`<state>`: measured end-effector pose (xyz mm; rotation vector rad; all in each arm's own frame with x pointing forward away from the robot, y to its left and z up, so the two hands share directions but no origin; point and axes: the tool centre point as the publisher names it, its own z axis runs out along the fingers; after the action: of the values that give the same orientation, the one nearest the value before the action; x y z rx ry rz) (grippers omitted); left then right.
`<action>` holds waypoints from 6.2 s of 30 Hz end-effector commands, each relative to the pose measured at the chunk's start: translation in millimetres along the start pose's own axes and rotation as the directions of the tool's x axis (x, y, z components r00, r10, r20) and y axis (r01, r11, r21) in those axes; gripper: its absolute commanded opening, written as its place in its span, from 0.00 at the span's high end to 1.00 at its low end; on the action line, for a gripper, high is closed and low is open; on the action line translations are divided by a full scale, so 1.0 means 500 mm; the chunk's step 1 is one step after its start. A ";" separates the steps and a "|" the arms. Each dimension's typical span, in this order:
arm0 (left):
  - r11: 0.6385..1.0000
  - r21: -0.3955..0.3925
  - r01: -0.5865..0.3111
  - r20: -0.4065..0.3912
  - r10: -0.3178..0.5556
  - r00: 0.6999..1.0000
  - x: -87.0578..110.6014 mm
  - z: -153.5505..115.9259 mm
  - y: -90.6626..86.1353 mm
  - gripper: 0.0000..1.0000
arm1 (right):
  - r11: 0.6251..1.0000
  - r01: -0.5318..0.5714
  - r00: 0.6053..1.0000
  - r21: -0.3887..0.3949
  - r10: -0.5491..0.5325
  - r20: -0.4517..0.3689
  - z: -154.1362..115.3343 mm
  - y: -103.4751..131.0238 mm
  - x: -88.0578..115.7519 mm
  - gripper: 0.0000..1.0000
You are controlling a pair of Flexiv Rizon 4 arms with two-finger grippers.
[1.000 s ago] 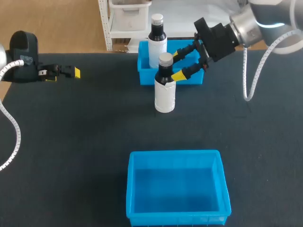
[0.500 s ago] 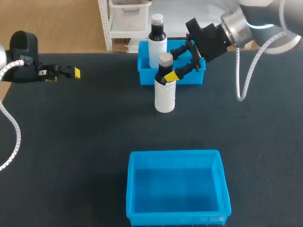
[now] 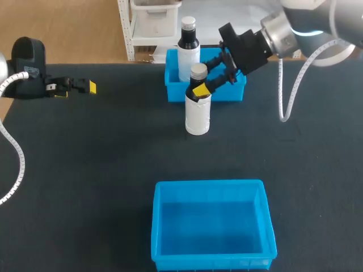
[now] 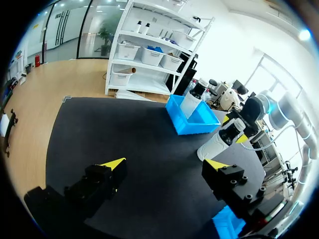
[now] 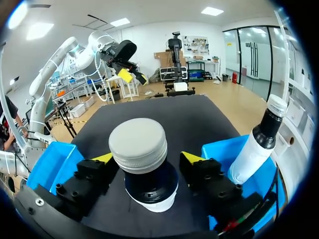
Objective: Pick up the bottle, and place it in the far bin if it is heavy, or in the near bin if it is light.
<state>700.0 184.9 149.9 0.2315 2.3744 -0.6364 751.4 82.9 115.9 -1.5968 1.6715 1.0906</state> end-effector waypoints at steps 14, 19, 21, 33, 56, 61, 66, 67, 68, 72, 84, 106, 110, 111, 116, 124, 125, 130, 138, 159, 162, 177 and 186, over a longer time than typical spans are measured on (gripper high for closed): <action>1.000 0.000 0.000 0.000 0.000 1.000 0.000 0.000 0.000 0.00 | 1.000 0.004 1.000 -0.006 -0.004 0.017 0.002 -0.011 -0.007 0.62; 1.000 0.000 0.000 0.000 0.000 1.000 0.000 0.000 0.000 0.00 | 1.000 0.007 1.000 -0.002 -0.007 0.017 -0.004 -0.004 -0.011 0.67; 1.000 0.000 0.000 0.000 0.000 1.000 0.000 0.000 0.000 0.00 | 1.000 0.008 1.000 0.001 -0.008 0.017 -0.007 -0.002 -0.013 0.70; 1.000 0.000 0.000 0.000 0.000 1.000 0.000 0.000 0.000 0.00 | 0.998 0.006 1.000 0.056 -0.007 0.021 -0.063 0.016 -0.018 1.00; 1.000 0.000 0.000 0.000 0.000 1.000 0.000 0.000 0.000 0.00 | 0.942 -0.086 0.996 0.324 0.080 0.033 -0.341 0.107 0.024 1.00; 1.000 0.000 0.000 0.000 0.000 1.000 0.000 0.000 0.000 0.00 | 0.936 -0.093 0.995 0.341 0.078 0.058 -0.390 0.146 0.025 1.00; 1.000 0.000 0.000 0.000 0.000 1.000 0.000 0.000 0.000 0.00 | 0.932 -0.084 0.996 0.354 0.072 0.047 -0.428 0.196 0.019 1.00; 1.000 0.000 0.000 0.000 0.000 1.000 0.000 0.000 0.000 0.00 | 0.933 -0.078 0.997 0.351 0.067 0.043 -0.433 0.208 0.017 1.00; 1.000 0.000 0.000 0.000 0.000 1.000 0.000 0.000 0.000 0.00 | 0.935 -0.071 0.997 0.347 0.062 0.036 -0.436 0.220 0.014 1.00; 1.000 0.000 0.000 0.000 0.000 1.000 0.000 0.000 0.000 0.00 | 0.956 -0.026 1.000 0.293 0.025 0.008 -0.439 0.267 0.001 1.00; 1.000 0.000 0.000 0.000 0.000 1.000 0.000 0.000 0.000 0.00 | 0.991 0.090 0.995 0.100 -0.087 -0.042 -0.363 0.395 -0.064 1.00; 1.000 0.000 0.000 0.000 0.000 1.000 0.000 0.000 0.000 0.00 | 0.873 0.305 0.952 -0.380 -0.282 0.117 -0.076 0.603 -0.157 1.00; 1.000 0.000 0.000 0.000 0.000 1.000 0.000 0.000 0.000 0.00 | 0.839 0.332 0.943 -0.430 -0.302 0.139 -0.033 0.622 -0.142 1.00; 1.000 0.000 0.000 0.000 0.000 1.000 0.000 0.000 0.000 0.00 | 0.829 0.349 0.937 -0.436 -0.321 0.139 -0.023 0.626 -0.137 1.00; 1.000 0.000 0.000 0.000 0.000 1.000 0.000 0.000 0.000 0.00 | 0.798 0.398 0.916 -0.452 -0.368 0.156 0.015 0.633 -0.104 1.00; 1.000 0.000 0.000 0.000 0.000 1.000 0.000 0.000 0.000 0.00 | 0.788 0.395 0.918 -0.473 -0.357 0.172 0.052 0.624 -0.061 1.00; 1.000 0.000 0.000 0.000 0.000 1.000 0.000 0.000 0.000 0.00 | 0.787 0.391 0.920 -0.477 -0.352 0.173 0.056 0.622 -0.056 1.00; 1.000 0.000 0.000 0.000 0.000 1.000 0.000 0.000 0.000 0.00 | 0.782 0.373 0.927 -0.499 -0.329 0.177 0.074 0.618 -0.034 1.00; 1.000 0.000 0.000 0.000 0.000 1.000 0.000 0.000 0.000 0.00 | 0.772 0.358 0.931 -0.525 -0.337 0.139 0.103 0.616 -0.002 1.00; 1.000 0.000 0.000 0.000 0.000 1.000 0.000 0.000 0.000 0.00 | 0.782 0.328 0.936 -0.530 -0.347 0.067 0.099 0.597 0.013 0.00; 1.000 0.000 0.000 0.000 0.000 1.000 0.000 0.000 0.000 0.00 | 0.773 0.329 0.931 -0.542 -0.361 0.050 0.064 0.579 0.029 0.00; 1.000 0.000 0.000 0.000 0.000 1.000 0.000 0.000 0.000 0.00 | 0.788 0.267 0.945 -0.555 -0.326 -0.008 -0.127 0.497 0.117 0.00; 1.000 0.000 0.000 0.000 0.000 1.000 0.000 0.000 0.000 0.00 | 0.983 -0.010 0.988 -0.186 -0.019 -0.156 -0.159 0.375 0.147 0.00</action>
<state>700.0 185.0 149.9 0.2315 2.3744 -0.6364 567.9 -23.9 123.6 -2.0851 1.4057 1.3303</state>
